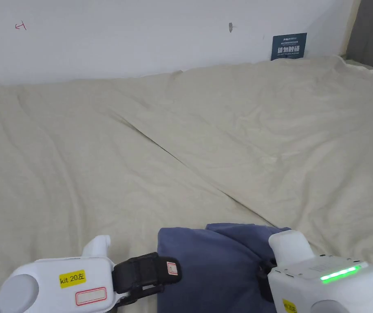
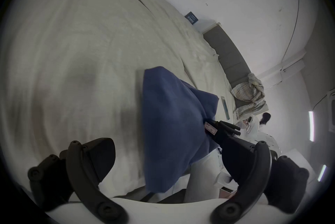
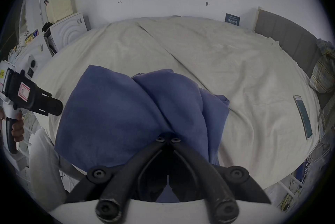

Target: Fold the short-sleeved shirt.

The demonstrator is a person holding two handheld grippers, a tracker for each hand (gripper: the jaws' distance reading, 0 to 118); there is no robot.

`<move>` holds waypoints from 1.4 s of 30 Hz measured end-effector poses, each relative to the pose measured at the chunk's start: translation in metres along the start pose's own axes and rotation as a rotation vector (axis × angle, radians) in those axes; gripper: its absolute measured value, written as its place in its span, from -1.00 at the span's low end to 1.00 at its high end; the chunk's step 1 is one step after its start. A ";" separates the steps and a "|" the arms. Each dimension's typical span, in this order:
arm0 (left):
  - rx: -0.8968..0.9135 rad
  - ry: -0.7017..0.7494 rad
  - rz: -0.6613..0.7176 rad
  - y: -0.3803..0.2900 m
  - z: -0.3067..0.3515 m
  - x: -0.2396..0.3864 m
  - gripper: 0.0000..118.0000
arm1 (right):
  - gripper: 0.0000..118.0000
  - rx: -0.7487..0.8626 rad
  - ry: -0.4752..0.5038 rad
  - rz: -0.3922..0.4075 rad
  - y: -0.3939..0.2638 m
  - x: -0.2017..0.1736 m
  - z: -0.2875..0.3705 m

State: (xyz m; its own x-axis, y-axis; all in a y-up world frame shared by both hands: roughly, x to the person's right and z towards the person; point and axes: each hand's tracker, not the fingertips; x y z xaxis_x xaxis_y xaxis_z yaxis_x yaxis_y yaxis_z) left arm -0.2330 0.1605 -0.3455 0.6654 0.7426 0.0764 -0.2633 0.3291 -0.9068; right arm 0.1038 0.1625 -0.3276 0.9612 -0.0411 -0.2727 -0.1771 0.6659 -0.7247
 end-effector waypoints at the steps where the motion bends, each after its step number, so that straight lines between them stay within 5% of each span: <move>1: -0.011 -0.021 0.020 0.004 -0.009 -0.002 0.99 | -1.00 -0.002 0.010 -0.017 0.001 0.003 0.000; 6: -0.056 -0.048 0.084 0.018 -0.032 -0.011 0.99 | -1.00 -0.010 0.053 -0.093 -0.001 0.024 0.001; 13: -0.204 -0.397 0.160 0.027 -0.092 -0.016 0.99 | -1.00 -0.012 0.068 -0.132 -0.003 0.032 0.002; 16: -0.178 -0.314 0.066 0.031 -0.093 0.001 0.98 | -1.00 -0.015 0.062 -0.138 -0.002 0.034 0.002; 17: -0.172 -0.278 0.074 0.029 -0.092 0.005 0.89 | -1.00 -0.015 0.065 -0.143 -0.002 0.035 0.002; 18: -0.179 -0.235 0.044 0.030 -0.090 0.008 0.57 | -1.00 -0.018 0.066 -0.143 -0.001 0.035 0.002; 19: -0.156 -0.149 -0.006 0.031 -0.087 0.010 -0.49 | -1.00 -0.020 0.066 -0.144 -0.001 0.035 0.004; 20: -0.119 -0.051 -0.012 0.033 -0.090 0.010 -0.66 | -1.00 -0.020 0.063 -0.147 0.001 0.034 0.007; 26: -0.171 -0.121 0.036 0.035 -0.085 0.004 -0.66 | -1.00 0.007 -0.021 -0.053 0.005 0.020 0.027; 30: -0.145 -0.101 0.013 0.044 -0.062 0.003 -0.66 | -1.00 0.016 0.018 -0.077 0.009 0.016 0.038; 37: 0.015 0.093 -0.011 0.090 0.048 -0.046 -0.66 | -1.00 0.037 0.011 -0.097 0.029 -0.012 0.030; 42: 0.095 0.384 0.032 0.129 0.139 -0.111 -0.66 | -1.00 0.060 0.022 -0.022 0.046 -0.057 0.019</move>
State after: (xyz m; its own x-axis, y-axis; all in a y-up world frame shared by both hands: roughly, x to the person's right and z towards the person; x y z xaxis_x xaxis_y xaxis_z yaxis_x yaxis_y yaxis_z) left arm -0.4382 0.2015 -0.4135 0.8638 0.4874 -0.1280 -0.3395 0.3752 -0.8625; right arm 0.0454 0.2098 -0.3330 0.9597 -0.0720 -0.2718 -0.1426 0.7084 -0.6913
